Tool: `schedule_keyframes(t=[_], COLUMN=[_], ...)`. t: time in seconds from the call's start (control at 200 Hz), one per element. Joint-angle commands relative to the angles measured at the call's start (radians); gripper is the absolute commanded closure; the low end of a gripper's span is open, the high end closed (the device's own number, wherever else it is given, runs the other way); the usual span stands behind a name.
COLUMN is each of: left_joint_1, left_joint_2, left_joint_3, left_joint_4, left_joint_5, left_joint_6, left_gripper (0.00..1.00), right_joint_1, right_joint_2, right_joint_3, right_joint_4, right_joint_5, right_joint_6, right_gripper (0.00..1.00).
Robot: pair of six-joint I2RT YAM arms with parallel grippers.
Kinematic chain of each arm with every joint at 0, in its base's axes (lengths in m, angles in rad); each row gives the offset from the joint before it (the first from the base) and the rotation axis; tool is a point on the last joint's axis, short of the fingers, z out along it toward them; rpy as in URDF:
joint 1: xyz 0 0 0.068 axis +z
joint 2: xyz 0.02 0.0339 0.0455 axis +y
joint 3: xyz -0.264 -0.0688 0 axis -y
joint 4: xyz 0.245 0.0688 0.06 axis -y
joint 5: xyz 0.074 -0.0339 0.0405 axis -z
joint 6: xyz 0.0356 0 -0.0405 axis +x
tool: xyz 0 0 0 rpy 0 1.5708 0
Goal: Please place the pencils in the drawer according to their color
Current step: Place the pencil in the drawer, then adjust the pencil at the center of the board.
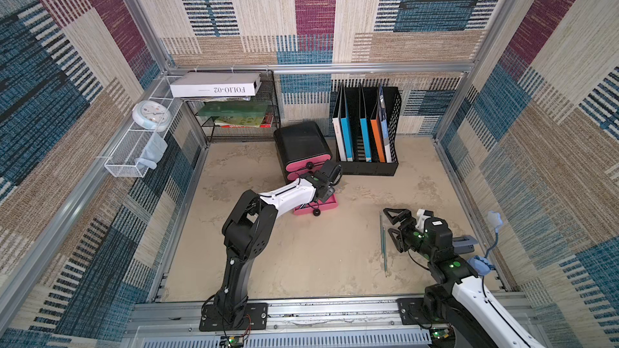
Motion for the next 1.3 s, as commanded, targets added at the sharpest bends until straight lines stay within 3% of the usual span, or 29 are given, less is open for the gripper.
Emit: schedule_keyframes(t=[0.0, 0.185, 0.376, 0.606, 0.987, 1.292], left_joint_1=[0.0, 0.0, 0.0, -0.01, -0.024, -0.083], left_joint_2=[-0.01, -0.01, -0.025, -0.083, -0.216, -0.312], left_joint_3=[0.024, 0.084, 0.133, 0.185, 0.077, -0.035], left_joint_4=[-0.04, -0.102, -0.158, -0.248, -0.347, -0.367], left_joint_5=[0.012, 0.038, 0.058, 0.114, 0.279, 0.257], left_joint_6=[-0.031, -0.062, -0.131, -0.31, -0.706, -0.829], left_gripper=[0.77, 0.67, 0.66, 0.66, 0.66, 0.66], right_joint_1=[0.001, 0.001, -0.001, -0.001, -0.002, -0.006], right_joint_2=[0.017, 0.042, 0.058, 0.168, 0.293, 0.322], right_joint_3=[0.021, 0.055, 0.106, 0.17, 0.211, 0.166], right_joint_4=[0.019, -0.006, -0.075, -0.164, -0.299, -0.284], right_joint_5=[-0.001, 0.009, 0.045, 0.019, -0.01, -0.009], right_joint_6=[-0.018, -0.038, -0.086, -0.202, -0.337, -0.341], right_gripper=[0.01, 0.01, 0.01, 0.01, 0.01, 0.01])
